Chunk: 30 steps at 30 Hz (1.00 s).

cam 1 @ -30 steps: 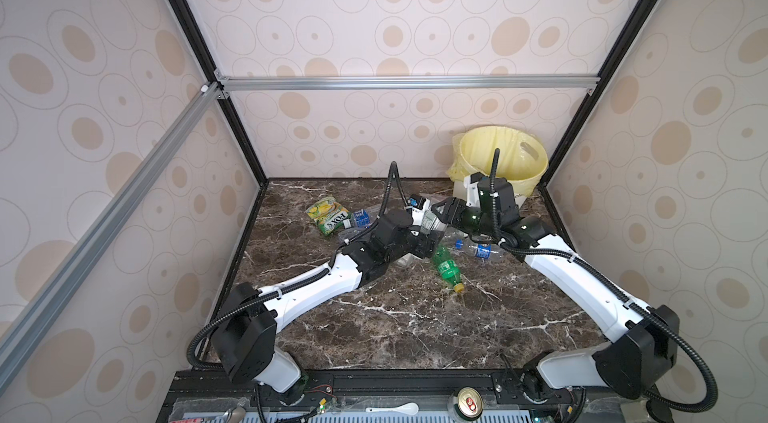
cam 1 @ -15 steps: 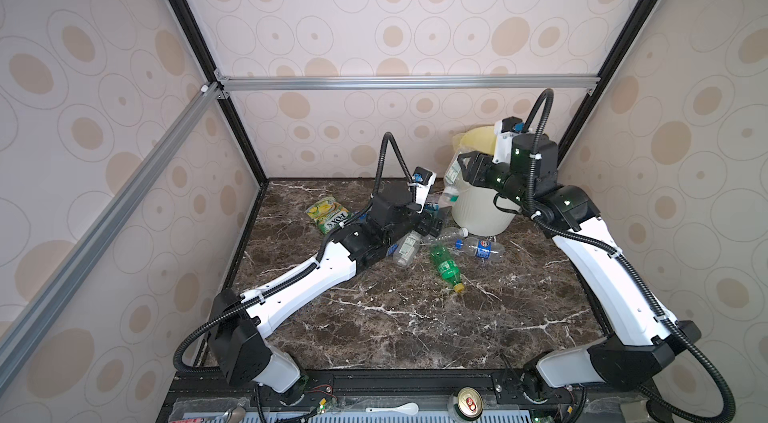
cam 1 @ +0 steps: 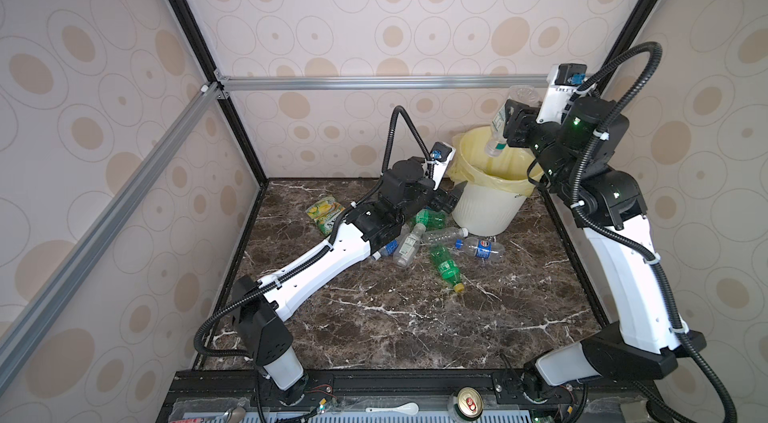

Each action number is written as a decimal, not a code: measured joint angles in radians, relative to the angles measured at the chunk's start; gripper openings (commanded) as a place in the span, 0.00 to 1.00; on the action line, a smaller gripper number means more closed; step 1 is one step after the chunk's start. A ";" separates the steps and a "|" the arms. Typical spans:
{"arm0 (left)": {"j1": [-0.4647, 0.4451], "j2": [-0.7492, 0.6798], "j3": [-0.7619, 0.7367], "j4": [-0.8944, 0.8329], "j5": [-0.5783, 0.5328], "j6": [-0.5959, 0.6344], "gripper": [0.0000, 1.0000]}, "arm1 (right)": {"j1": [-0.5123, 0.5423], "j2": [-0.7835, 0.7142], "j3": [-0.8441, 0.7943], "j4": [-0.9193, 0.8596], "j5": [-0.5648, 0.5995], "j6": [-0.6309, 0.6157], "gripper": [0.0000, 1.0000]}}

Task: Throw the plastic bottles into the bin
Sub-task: 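Carry the flat bottle over the bin with the right gripper and release it, then lower both grippers back to the green Sprite bottle nearest the robot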

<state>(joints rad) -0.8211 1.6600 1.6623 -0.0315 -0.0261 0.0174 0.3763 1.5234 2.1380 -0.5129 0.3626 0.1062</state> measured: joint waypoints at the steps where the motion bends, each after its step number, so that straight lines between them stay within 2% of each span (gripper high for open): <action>1: 0.000 0.004 0.000 0.000 0.000 0.002 0.99 | -0.027 0.035 0.019 -0.001 0.002 0.001 0.64; 4: 0.000 0.026 0.004 -0.007 -0.004 0.002 0.99 | -0.103 0.223 0.195 -0.072 0.010 0.012 0.90; 6: 0.000 0.047 0.014 -0.020 -0.011 0.002 0.99 | -0.133 0.362 0.333 -0.143 0.019 0.020 0.99; 8: 0.000 0.060 0.018 -0.042 -0.023 0.000 0.99 | -0.141 0.431 0.383 -0.201 0.012 0.017 1.00; 11: 0.000 0.070 0.018 -0.081 -0.042 -0.006 0.99 | -0.137 0.425 0.338 -0.244 -0.006 0.024 1.00; 16: 0.000 0.066 0.005 -0.097 -0.080 -0.031 0.99 | -0.131 0.257 0.169 -0.219 -0.026 0.035 1.00; 21: 0.000 0.053 -0.037 -0.122 -0.117 -0.054 0.99 | -0.132 0.126 0.092 -0.187 -0.044 0.057 1.00; 30: 0.000 0.017 -0.132 -0.174 -0.139 -0.117 0.99 | -0.121 -0.040 -0.313 -0.128 -0.128 0.127 1.00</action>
<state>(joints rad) -0.8207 1.6772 1.5299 -0.2050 -0.1654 -0.0998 0.2554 1.4837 1.8252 -0.6411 0.2344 0.2337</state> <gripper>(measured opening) 0.991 0.997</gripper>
